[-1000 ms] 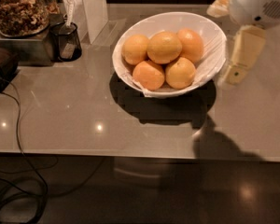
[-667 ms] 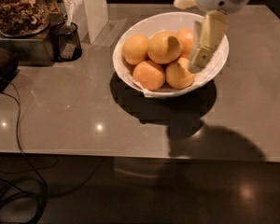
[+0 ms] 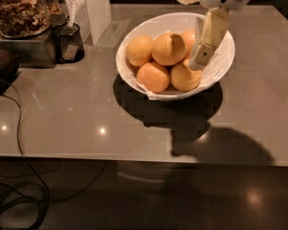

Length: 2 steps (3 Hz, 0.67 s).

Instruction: Pick orange from white bowl

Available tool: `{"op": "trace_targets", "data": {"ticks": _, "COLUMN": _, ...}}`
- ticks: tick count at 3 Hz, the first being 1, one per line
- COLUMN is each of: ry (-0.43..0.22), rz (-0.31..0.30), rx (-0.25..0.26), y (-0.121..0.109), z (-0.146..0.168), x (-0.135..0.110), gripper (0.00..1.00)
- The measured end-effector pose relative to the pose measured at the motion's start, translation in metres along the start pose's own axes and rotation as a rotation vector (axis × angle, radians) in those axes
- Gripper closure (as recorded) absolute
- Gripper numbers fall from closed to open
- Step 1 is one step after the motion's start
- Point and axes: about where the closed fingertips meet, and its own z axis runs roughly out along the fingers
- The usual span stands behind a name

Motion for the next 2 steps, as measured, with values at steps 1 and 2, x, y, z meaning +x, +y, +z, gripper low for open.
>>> {"op": "trace_targets", "data": {"ticks": 1, "ry": -0.014, "rz": -0.007, "rx": -0.014, "y": -0.022, "z": 0.018, "x": 0.001, "gripper": 0.00}}
{"op": "trace_targets", "data": {"ticks": 2, "ry": -0.024, "rz": -0.012, "rx": -0.053, "y": -0.043, "z": 0.044, "x": 0.000, "gripper": 0.00}}
